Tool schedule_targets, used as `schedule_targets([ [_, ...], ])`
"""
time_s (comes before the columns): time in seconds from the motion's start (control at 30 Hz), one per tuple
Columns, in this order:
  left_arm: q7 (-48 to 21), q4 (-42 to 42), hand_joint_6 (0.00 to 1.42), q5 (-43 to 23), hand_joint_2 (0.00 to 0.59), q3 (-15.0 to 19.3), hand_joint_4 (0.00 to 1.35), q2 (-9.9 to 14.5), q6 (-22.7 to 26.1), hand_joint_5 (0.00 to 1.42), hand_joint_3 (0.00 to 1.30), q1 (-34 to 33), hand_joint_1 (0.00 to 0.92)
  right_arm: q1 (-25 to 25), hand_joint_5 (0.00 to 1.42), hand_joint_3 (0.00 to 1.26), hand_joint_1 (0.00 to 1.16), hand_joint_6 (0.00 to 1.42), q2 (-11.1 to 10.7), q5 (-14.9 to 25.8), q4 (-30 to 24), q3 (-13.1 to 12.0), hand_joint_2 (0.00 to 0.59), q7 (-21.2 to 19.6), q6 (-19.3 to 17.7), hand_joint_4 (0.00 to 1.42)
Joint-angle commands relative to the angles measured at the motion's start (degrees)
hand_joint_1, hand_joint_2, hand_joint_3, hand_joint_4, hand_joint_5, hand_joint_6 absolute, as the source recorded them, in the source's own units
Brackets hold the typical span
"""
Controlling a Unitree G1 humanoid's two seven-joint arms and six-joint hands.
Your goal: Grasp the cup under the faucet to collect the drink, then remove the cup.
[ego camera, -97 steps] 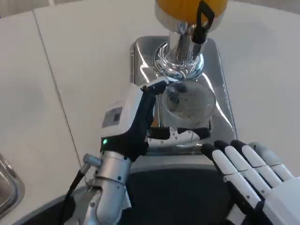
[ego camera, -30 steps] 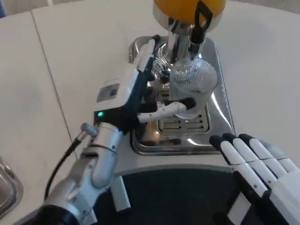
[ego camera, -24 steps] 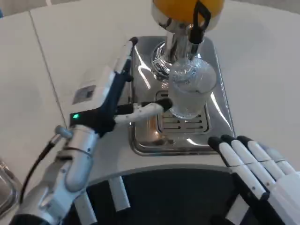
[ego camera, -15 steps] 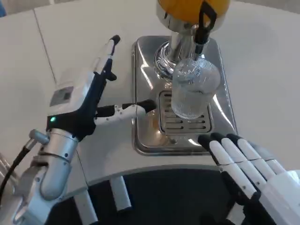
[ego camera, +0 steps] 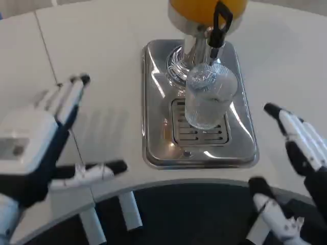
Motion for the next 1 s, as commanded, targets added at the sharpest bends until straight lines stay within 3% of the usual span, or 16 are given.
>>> schedule_targets([
  [0.03, -0.4, -7.5, 0.05, 4.3, 0.033, 1.0, 0.0, 0.2, -0.9, 0.0, 0.0, 7.4, 0.011, -7.1, 0.0, 0.0, 0.31, 0.05, 1.3, 0.4, -0.5, 2.5, 0.52, 2.6, 7.6, 0.0],
  [0.17, -0.8, -10.2, 0.05, 5.1, 0.033, 1.0, 0.0, -1.3, -1.2, 0.0, 0.0, 12.0, 0.009, -14.0, 0.0, 0.0, 0.31, 0.04, 1.5, -0.3, 0.0, 3.9, 0.517, 3.7, 13.0, 0.0],
  [0.43, -1.1, -13.0, 0.05, 7.2, 0.034, 0.0, 0.0, -4.3, -1.3, 0.0, 0.0, 18.7, 0.005, -24.4, 0.0, 0.0, 0.3, 0.02, 1.1, 1.9, 1.2, 3.1, 0.514, 3.4, 19.8, 0.0],
  [0.7, -1.5, -13.6, 0.05, 7.2, 0.034, 0.0, 0.0, -5.5, -1.8, 0.0, 0.0, 20.5, 0.0, -30.4, 0.0, 0.0, 0.29, 0.0, 1.0, 3.1, 4.3, 3.8, 0.493, 0.5, 20.8, 0.0],
  [1.0, -1.3, -14.0, 0.05, 7.6, 0.035, -1.0, 0.0, -6.9, -2.2, 0.0, 0.0, 21.4, 0.0, -39.2, 0.0, 0.0, 0.13, 0.0, -0.2, 8.6, 12.6, 3.7, 0.449, -0.4, 23.6, 0.0],
])
